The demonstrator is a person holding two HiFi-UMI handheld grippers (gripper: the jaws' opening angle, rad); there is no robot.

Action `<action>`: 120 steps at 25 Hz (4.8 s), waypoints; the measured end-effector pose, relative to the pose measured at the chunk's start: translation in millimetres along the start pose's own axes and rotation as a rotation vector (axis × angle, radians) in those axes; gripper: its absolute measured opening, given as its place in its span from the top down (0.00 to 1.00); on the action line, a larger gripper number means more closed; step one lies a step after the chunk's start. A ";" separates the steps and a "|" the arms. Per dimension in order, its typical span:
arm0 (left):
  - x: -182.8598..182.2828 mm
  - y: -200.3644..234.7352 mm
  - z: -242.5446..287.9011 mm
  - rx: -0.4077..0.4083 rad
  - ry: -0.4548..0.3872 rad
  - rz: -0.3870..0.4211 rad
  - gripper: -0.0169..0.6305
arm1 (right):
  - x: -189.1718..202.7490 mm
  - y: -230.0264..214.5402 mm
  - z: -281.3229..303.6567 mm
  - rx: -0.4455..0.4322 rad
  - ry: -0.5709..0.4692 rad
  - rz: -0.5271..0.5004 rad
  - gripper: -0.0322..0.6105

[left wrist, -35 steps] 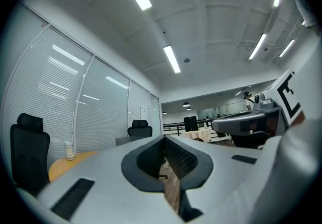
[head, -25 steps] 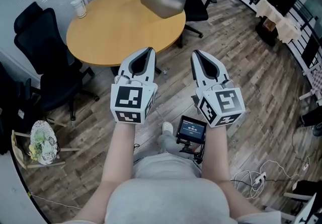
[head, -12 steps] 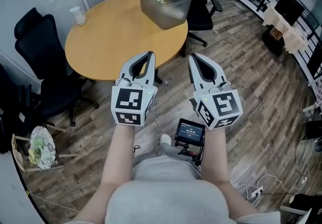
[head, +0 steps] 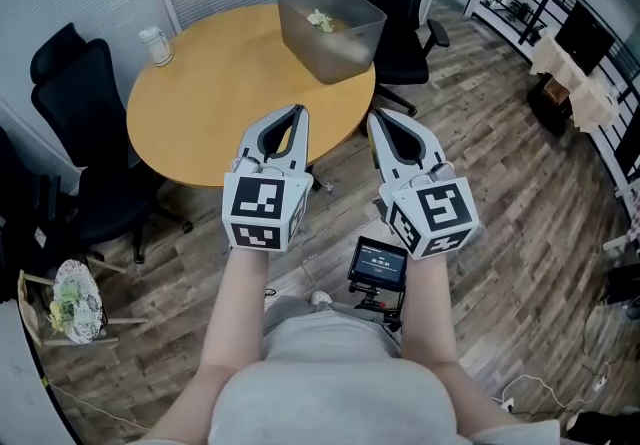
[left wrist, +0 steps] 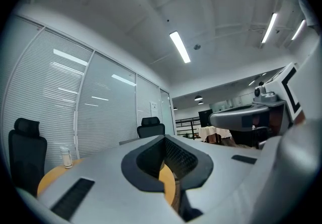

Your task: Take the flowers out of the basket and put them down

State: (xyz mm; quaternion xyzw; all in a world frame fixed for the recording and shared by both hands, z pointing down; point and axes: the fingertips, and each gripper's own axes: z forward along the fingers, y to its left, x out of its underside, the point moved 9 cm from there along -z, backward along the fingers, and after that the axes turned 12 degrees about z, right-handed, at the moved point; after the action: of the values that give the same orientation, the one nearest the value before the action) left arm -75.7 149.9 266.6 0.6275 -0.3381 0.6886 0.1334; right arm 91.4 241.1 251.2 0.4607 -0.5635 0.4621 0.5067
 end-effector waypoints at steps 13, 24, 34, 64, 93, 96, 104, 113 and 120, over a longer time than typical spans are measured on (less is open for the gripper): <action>19.7 14.9 45.5 0.007 0.013 -0.014 0.97 | 11.6 -30.0 44.0 -0.009 0.025 -0.007 0.91; 36.3 43.3 121.2 0.006 -0.022 -0.068 0.97 | 16.1 -73.7 101.8 0.002 0.043 -0.040 0.91; 49.7 82.3 192.4 0.006 -0.022 -0.082 0.97 | 19.4 -118.1 159.2 0.041 0.038 -0.042 0.91; 112.6 164.4 336.2 0.023 0.048 -0.139 0.97 | 58.8 -214.9 319.1 0.022 0.115 0.002 0.91; 99.8 188.8 447.8 -0.092 0.130 -0.020 0.97 | 69.1 -358.8 431.2 -0.205 0.208 -0.112 0.91; 105.5 189.1 454.2 -0.099 0.153 -0.017 0.97 | 66.4 -368.4 444.3 -0.250 0.240 -0.082 0.91; 118.2 193.0 468.6 -0.106 0.206 -0.006 0.97 | 42.4 -378.4 487.6 -0.407 0.408 -0.009 0.76; 126.0 196.6 485.0 -0.097 0.222 -0.008 0.97 | 56.0 -342.0 524.8 -0.545 0.710 -0.156 0.56; 131.0 196.7 498.0 -0.085 0.231 -0.012 0.97 | 78.7 -330.5 557.4 -0.540 0.929 -0.110 0.54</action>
State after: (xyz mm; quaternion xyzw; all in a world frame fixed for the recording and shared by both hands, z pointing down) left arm 166.9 -341.6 324.8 0.5398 -0.3458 0.7405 0.2020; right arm 331.8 -362.5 314.3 0.0903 -0.3539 0.4286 0.8264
